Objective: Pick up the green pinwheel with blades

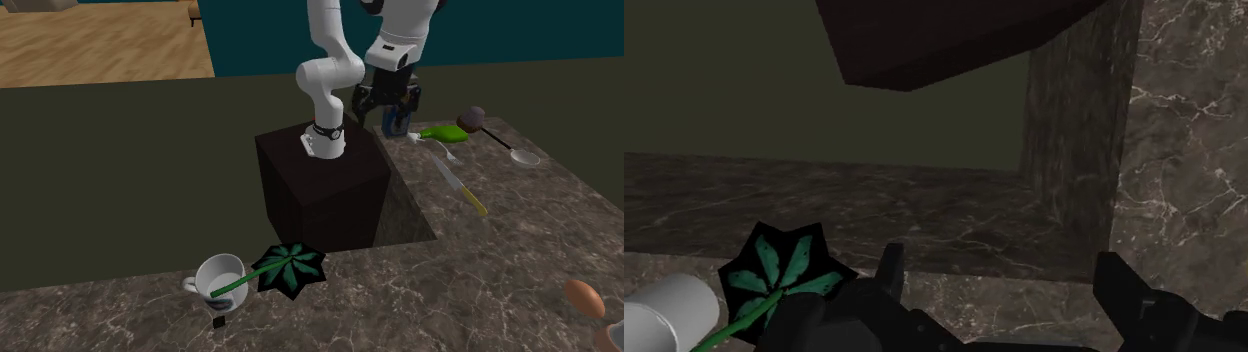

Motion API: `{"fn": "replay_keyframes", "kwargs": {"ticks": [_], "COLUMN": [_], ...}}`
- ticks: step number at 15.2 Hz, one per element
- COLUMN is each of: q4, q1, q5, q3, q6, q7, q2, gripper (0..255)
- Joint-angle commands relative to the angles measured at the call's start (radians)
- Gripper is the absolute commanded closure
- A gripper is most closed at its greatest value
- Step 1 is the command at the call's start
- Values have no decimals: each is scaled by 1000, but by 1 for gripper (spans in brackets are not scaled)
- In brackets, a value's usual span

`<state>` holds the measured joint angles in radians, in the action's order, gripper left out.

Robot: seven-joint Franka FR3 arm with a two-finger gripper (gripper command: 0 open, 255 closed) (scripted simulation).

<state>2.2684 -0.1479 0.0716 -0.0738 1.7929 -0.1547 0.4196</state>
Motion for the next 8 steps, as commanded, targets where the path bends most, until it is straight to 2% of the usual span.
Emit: {"fn": "replay_keyframes", "kwargs": {"ticks": [1,8], "q4": [-35,-170], "q1": [-20,-80], "q5": [-3,-35], "q3": [-18,-86], "q6": [36,125], "q7": [-24,-94], "q2": [-70,-294], "gripper": [0,0]}}
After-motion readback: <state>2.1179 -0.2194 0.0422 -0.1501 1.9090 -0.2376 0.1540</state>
